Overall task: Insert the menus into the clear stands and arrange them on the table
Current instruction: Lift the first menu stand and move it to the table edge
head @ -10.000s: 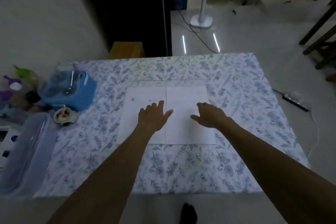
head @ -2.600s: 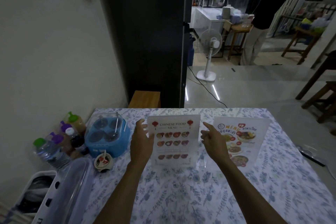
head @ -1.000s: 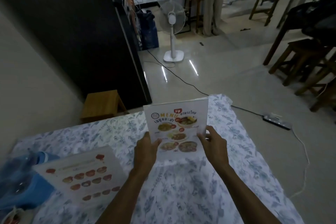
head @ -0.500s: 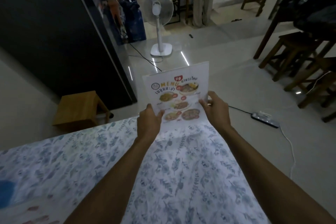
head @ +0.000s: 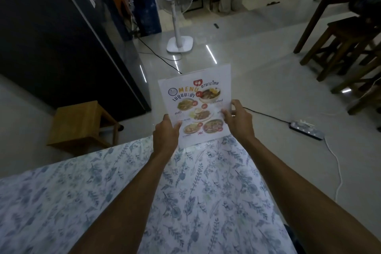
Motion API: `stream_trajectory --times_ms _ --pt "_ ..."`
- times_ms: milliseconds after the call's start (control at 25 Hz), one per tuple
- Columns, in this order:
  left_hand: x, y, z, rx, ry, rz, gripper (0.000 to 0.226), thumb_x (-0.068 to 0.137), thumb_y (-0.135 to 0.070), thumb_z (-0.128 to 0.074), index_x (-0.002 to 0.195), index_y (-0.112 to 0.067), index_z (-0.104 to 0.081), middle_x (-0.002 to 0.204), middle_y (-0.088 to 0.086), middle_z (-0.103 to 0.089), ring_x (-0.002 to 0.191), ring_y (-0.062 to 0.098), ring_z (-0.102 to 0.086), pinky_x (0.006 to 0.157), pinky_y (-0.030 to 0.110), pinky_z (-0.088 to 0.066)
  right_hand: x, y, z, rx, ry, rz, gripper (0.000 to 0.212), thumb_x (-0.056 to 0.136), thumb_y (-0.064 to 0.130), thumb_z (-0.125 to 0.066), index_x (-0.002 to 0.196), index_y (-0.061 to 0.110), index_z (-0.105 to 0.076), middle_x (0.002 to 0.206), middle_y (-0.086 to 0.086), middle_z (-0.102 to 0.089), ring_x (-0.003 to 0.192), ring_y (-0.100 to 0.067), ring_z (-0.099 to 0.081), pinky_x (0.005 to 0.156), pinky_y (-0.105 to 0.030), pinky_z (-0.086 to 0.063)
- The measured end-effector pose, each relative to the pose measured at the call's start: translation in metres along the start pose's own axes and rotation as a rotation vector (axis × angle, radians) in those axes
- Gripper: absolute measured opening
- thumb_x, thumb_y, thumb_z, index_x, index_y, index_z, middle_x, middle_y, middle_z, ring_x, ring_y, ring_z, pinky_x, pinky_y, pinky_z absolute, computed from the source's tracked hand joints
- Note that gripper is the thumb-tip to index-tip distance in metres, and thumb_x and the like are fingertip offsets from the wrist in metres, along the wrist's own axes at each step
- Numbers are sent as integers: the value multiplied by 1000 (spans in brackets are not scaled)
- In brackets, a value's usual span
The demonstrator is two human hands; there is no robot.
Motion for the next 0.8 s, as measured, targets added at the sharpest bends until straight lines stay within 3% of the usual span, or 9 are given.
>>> stream_trajectory --times_ms 160,400,600,800 --pt "-4 3 -2 -5 0 -33 38 97 -40 -61 115 -6 -57 112 15 -70 94 33 -69 74 39 -57 -1 -2 2 -12 17 -12 36 99 39 -55 125 15 -54 114 -12 -73 90 -25 -73 75 -40 -62" --pt "-14 0 7 29 27 -21 48 94 -37 -66 129 -6 -50 113 12 -70 96 32 -69 75 39 -56 -19 -2 9 -56 82 -70 54 94 38 -63 140 11 -50 131 -12 -67 111 -30 -68 92 -42 -56" --pt "-35 -1 24 113 37 -3 59 94 -39 -65 140 -10 -42 129 15 -63 111 36 -63 86 44 -54 -52 9 16 -111 68 -106 63 90 48 -67 138 10 -51 132 -13 -66 103 -26 -71 89 -40 -55" --pt "-87 14 46 44 30 14 55 95 -42 -61 140 -16 -43 136 9 -60 117 31 -61 88 40 -50 -118 31 4 -133 63 -67 65 91 47 -65 143 11 -49 127 -8 -69 94 -18 -72 90 -36 -55"
Point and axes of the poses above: each hand's wrist, its own x-axis towards the middle knuckle, its own z-axis out of the back of the hand, y = z × x, the point moved 2 cm from there along x, towards the middle knuckle
